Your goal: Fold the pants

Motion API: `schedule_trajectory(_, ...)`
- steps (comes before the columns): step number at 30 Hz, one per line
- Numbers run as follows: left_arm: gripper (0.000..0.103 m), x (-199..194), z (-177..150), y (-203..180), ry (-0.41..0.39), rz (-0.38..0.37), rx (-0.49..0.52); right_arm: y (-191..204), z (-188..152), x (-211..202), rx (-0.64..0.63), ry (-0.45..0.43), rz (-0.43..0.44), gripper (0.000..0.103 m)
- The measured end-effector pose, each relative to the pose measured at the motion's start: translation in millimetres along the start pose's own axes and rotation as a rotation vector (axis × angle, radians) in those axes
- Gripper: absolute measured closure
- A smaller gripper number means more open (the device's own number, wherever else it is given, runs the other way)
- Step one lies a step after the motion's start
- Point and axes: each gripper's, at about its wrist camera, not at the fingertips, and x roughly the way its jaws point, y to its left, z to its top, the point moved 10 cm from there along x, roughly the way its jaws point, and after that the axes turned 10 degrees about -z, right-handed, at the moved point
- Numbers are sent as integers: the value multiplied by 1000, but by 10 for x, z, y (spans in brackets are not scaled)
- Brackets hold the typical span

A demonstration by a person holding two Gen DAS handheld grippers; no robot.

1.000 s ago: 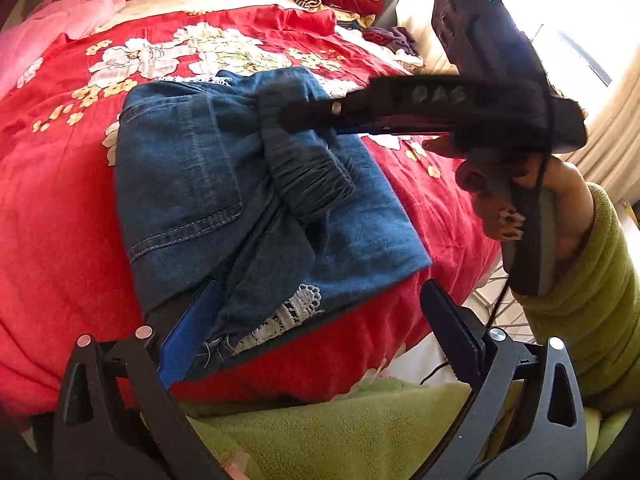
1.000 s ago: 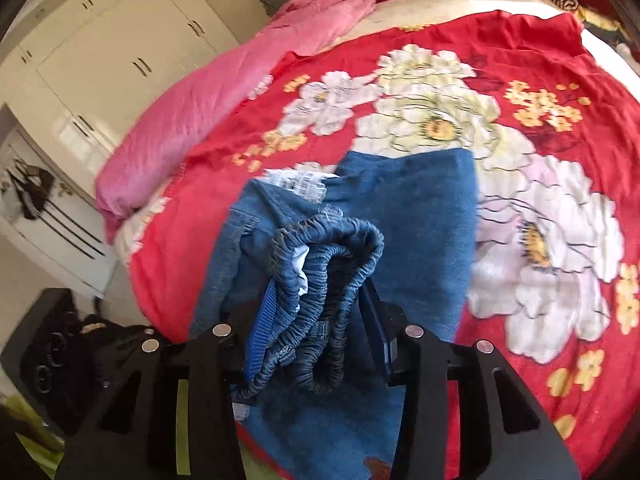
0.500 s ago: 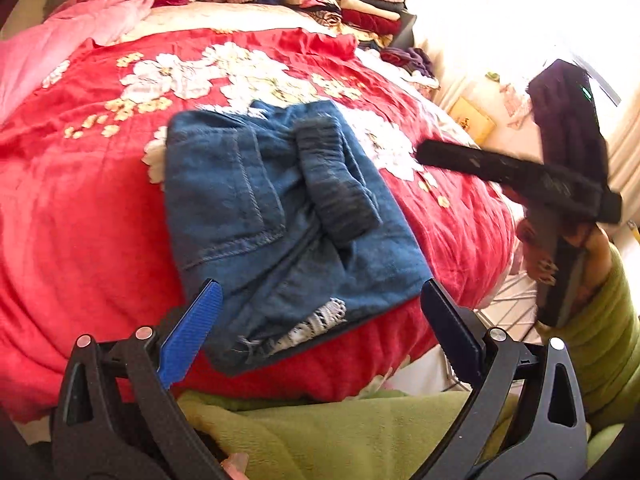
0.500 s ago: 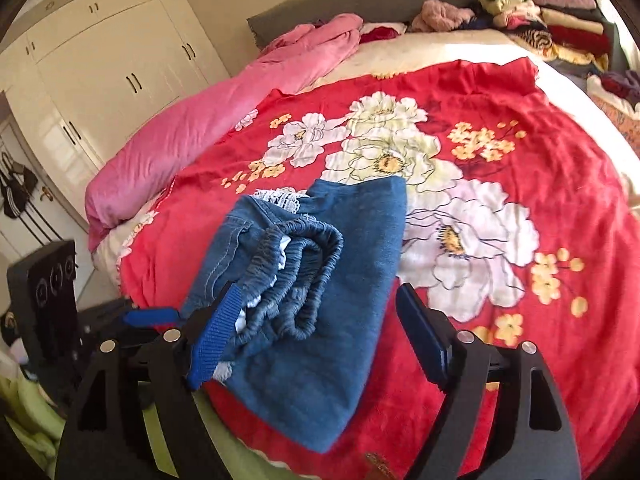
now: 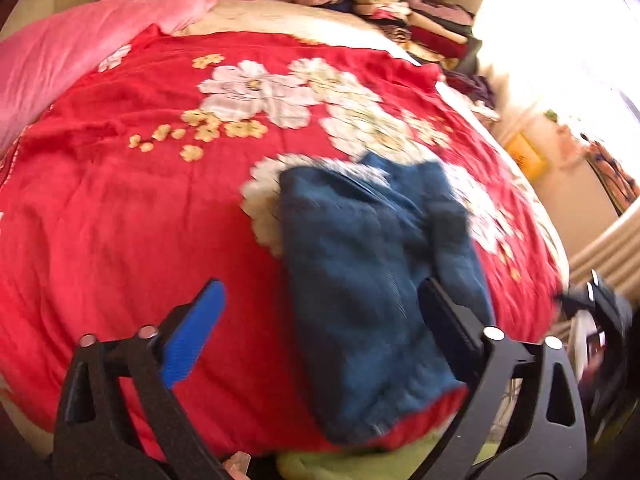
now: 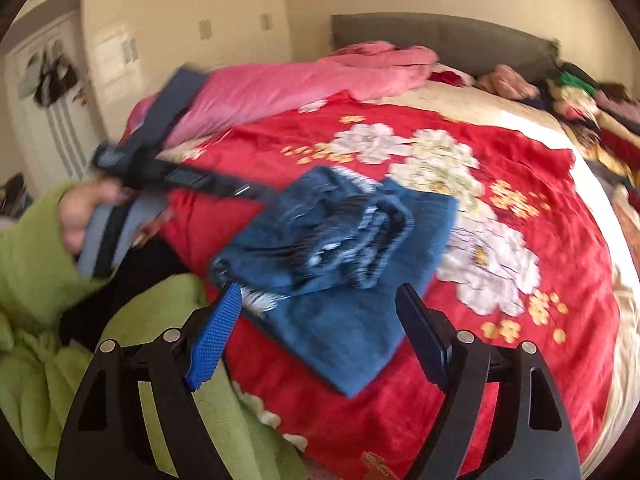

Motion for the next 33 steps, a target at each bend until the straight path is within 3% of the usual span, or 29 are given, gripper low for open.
schedule_trajectory(2,37,92,67,44,18,-5,-6,161,-14,109,-67,21,11,24)
schedule_trajectory(4,46,238,77,107,53,33,12,338,2,226,-130,32,41,31)
schedule_trajectory(9,47,436,57,169,87,60,19,788,90,448,-353,23,59,58)
schedule_trajectory(14,46,457,64,165,88,65,31,916,163,721,-496,16,2,61)
schedule_trajectory(16,44,462,60,178,87,65,33,950,129,823,-496,46,41,87)
schedule_trajectory(17,43,465,61,183,86,63,30,983,122,800,-485,43,69,94)
schedule_trajectory(21,39,471,64,199,85,48,17,1029,36,663,-479,57,106,95)
schedule_trajectory(25,36,477,68,183,69,46,19,872,-205,888,-405,142,82,95)
schedule_trajectory(33,29,341,20,24,40,57,73,855,-49,626,-293,96,115,76)
